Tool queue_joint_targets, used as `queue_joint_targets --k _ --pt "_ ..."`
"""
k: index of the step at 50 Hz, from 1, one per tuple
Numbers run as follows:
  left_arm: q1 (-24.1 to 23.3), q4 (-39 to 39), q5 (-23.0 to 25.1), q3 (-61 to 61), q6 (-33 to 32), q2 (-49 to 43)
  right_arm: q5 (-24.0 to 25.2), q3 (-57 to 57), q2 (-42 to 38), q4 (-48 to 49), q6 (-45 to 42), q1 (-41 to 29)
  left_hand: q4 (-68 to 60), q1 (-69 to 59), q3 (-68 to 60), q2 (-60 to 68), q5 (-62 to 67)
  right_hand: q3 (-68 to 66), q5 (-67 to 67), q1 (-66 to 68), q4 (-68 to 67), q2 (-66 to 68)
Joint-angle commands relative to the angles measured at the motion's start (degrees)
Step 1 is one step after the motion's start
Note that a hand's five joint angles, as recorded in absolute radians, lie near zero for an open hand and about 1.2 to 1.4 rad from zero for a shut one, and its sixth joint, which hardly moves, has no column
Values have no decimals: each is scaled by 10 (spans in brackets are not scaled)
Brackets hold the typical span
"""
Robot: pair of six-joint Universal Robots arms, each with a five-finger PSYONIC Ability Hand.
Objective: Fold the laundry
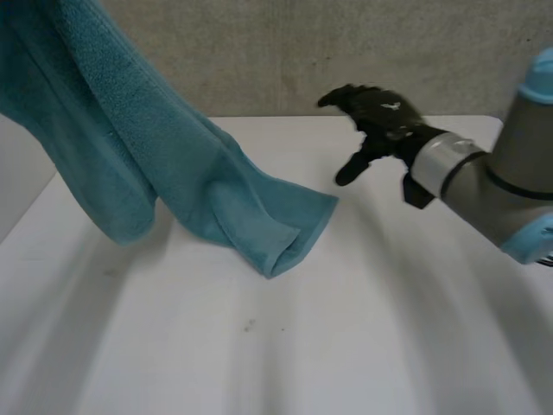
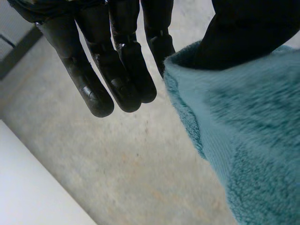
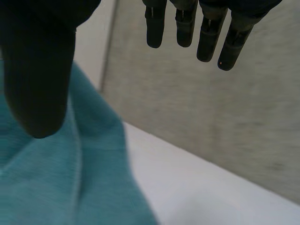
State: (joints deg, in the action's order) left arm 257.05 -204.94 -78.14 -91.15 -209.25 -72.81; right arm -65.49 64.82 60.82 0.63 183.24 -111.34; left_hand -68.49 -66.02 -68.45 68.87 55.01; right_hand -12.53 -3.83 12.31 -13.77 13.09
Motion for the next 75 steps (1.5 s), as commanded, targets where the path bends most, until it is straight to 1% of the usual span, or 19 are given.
queue_joint_targets --k 1,8,19,23,26,29,44,48,52,53,56,59,63,64,67,68,72,74,75 --pt "-19 33 0 -2 0 45 41 -103 -111 -31 28 -52 -115 -140 -116 111 150 3 16 0 15 -8" --pt "-20 48 2 -8 -1 56 41 -172 -213 -41 36 -122 -115 -140 -116 111 150 -16 -3 18 -3 10" --pt "-18 48 3 -9 1 56 40 -267 -312 -38 123 -151 -115 -140 -116 111 150 -48 -35 50 -35 42" --pt "-18 48 3 -9 1 54 42 -281 -326 -41 129 -162 -115 -140 -116 111 150 -140 -127 142 -128 135" --pt "-18 48 2 -12 2 53 44 -281 -327 -40 129 -165 -115 -140 -116 111 150 -125 -112 128 -113 120" --pt "-19 48 3 -16 2 54 37 -285 -328 -35 132 -166 -115 -140 -116 111 150 -43 -30 45 -31 38" --pt "-26 49 2 -20 35 68 44 -361 -376 -41 156 -185 -115 -140 -116 111 150 -70 -57 72 -57 64" --pt "-26 48 2 -25 36 68 46 -383 -388 -52 158 -186 -115 -140 -116 111 150 -189 -176 191 -176 183" --pt "-25 45 3 -32 36 68 58 -397 -389 -63 158 -185 -115 -140 -116 111 150 -518 -505 520 -505 512" --pt "-23 44 3 -32 36 67 58 -400 -388 -63 158 -184 -115 -140 -116 111 150 -673 -660 675 -661 668" --pt "-17 42 4 -33 36 61 52 -406 -384 -68 158 -180 -115 -140 -116 111 150 -675 -662 677 -662 669" --pt "-10 41 4 -32 36 56 42 -405 -372 -78 157 -177 -115 -140 -116 111 150 -675 -662 677 -662 669" --pt "-2 40 4 -32 36 49 19 -388 -310 -109 133 -165 -115 -140 -116 111 150 -675 -662 677 -662 669" --pt "4 41 4 -32 36 43 1 -355 -258 -121 95 -151 -115 -140 -116 111 150 -675 -662 677 -662 669" --pt "20 40 4 -33 36 28 -25 -286 -185 -125 41 -123 -115 -140 -116 111 150 -675 -662 677 -662 669" --pt "24 40 4 -33 36 25 -41 -234 -126 -124 -5 -106 -115 -140 -116 111 150 -675 -662 677 -662 669" --pt "44 41 4 -40 37 10 -72 -108 18 -113 -130 -74 -115 -140 -116 111 150 -675 -662 677 -662 669" --pt "57 41 4 -48 37 1 -82 -59 73 -100 -169 -70 -115 -140 -116 111 150 -675 -662 677 -662 669" --pt "59 42 4 -51 37 -2 -82 -58 73 -99 -170 -70 -115 -140 -116 111 150 -675 -662 677 -662 669"
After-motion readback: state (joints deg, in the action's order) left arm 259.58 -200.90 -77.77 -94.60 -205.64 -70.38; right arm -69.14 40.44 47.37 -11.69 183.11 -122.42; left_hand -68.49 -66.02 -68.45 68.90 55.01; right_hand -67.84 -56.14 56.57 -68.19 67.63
